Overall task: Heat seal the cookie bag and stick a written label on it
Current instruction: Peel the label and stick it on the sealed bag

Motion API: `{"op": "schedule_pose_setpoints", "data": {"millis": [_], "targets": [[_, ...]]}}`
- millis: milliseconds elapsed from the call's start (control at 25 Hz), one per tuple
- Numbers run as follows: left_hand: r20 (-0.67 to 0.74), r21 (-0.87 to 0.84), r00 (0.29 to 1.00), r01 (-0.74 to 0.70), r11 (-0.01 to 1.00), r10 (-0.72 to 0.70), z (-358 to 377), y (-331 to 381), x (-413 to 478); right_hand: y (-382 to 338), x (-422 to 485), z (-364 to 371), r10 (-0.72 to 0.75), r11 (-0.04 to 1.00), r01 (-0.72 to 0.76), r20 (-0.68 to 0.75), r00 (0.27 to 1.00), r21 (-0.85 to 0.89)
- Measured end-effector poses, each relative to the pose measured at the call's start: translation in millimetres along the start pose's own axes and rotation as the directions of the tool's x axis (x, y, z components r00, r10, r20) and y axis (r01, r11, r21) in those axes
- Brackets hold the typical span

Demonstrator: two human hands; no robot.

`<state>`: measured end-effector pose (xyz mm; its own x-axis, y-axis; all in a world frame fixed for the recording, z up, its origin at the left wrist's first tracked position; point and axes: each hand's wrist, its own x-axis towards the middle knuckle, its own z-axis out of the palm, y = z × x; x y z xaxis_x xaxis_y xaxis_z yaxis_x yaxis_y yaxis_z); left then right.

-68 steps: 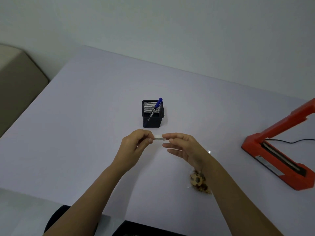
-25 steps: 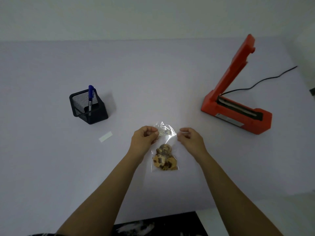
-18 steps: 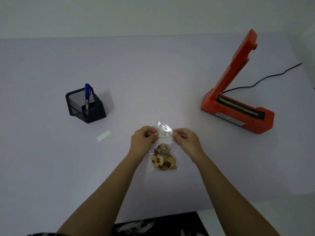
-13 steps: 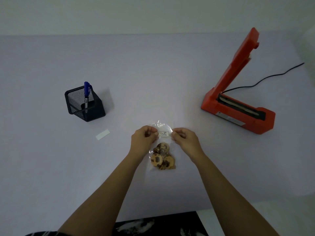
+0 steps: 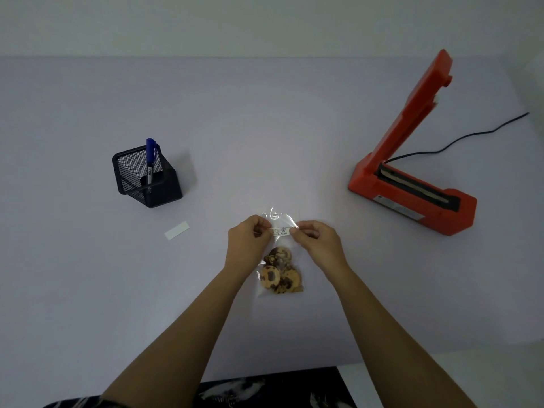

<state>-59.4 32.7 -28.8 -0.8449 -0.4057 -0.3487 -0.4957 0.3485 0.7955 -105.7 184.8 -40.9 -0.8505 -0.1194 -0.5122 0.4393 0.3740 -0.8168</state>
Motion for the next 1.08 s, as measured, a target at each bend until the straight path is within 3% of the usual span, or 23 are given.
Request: {"op": "schedule_pose_setpoints", "data": {"millis": [480, 640, 760, 1080], "targets": [[-0.033, 0.032, 0.999, 0.001, 0.999, 0.000, 2, -3, -1, 2, 2, 3, -0.020, 0.999, 0.019, -0.028, 0.999, -0.046], [-0.029, 0.100, 0.999, -0.015, 0.995, 0.018, 7, -4, 1, -2, -2, 1, -0.181, 0.965, 0.180, 0.009, 0.983, -0.190], [-0.017, 0.153, 0.999, -0.030, 0.988, 0.033, 10, -3, 2, -6, 2, 0, -0.288, 0.875, 0.295, 0.078, 0.954, -0.382], [-0.003, 0.205, 0.998, -0.059, 0.977, 0.061, 13, -4, 4, -14, 9, -1, -0.280, 0.828, 0.266, 0.046, 0.959, -0.494]]}}
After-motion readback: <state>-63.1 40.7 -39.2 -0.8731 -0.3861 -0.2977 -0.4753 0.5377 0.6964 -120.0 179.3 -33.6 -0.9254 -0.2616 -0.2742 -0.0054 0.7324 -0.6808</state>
